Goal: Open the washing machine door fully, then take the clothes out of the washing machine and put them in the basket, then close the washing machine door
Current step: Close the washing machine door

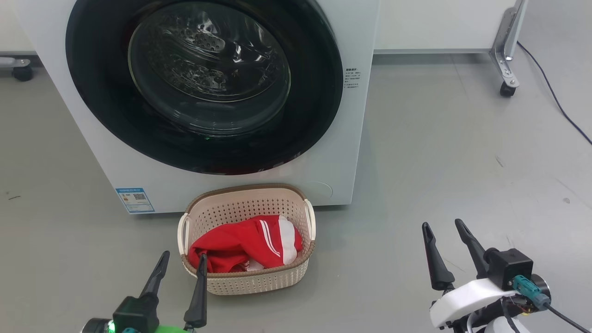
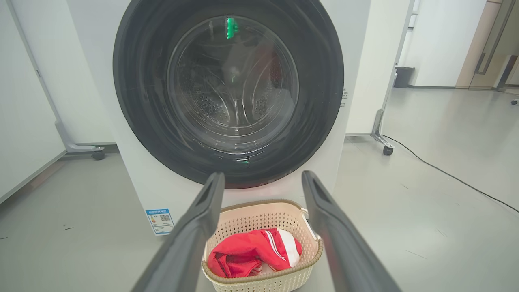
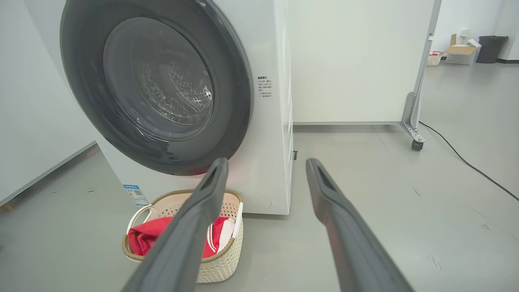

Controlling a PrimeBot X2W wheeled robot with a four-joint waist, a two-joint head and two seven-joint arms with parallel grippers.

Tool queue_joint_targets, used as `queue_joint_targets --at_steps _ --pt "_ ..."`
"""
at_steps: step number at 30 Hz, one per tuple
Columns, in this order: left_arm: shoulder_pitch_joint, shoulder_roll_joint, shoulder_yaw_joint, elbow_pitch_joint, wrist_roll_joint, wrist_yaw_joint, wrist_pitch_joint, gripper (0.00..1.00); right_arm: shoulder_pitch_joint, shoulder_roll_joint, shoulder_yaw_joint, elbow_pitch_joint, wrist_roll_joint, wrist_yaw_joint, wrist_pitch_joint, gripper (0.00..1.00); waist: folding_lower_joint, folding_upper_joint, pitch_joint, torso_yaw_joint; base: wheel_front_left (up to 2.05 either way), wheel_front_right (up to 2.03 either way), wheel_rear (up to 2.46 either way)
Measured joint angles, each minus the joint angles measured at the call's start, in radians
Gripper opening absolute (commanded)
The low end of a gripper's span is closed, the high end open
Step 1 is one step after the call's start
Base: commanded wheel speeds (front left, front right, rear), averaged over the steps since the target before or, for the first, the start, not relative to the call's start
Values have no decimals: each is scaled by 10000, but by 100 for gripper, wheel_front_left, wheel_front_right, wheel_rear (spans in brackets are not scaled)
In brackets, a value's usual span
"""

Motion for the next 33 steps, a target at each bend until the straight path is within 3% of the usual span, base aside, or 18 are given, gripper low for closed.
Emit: queue_joint_targets --at_steps 33 --pt "121 -4 -29 -418 0 69 178 100 798 -142 -153 -1081 -169 -251 0 100 0 0 112 12 0 0 0"
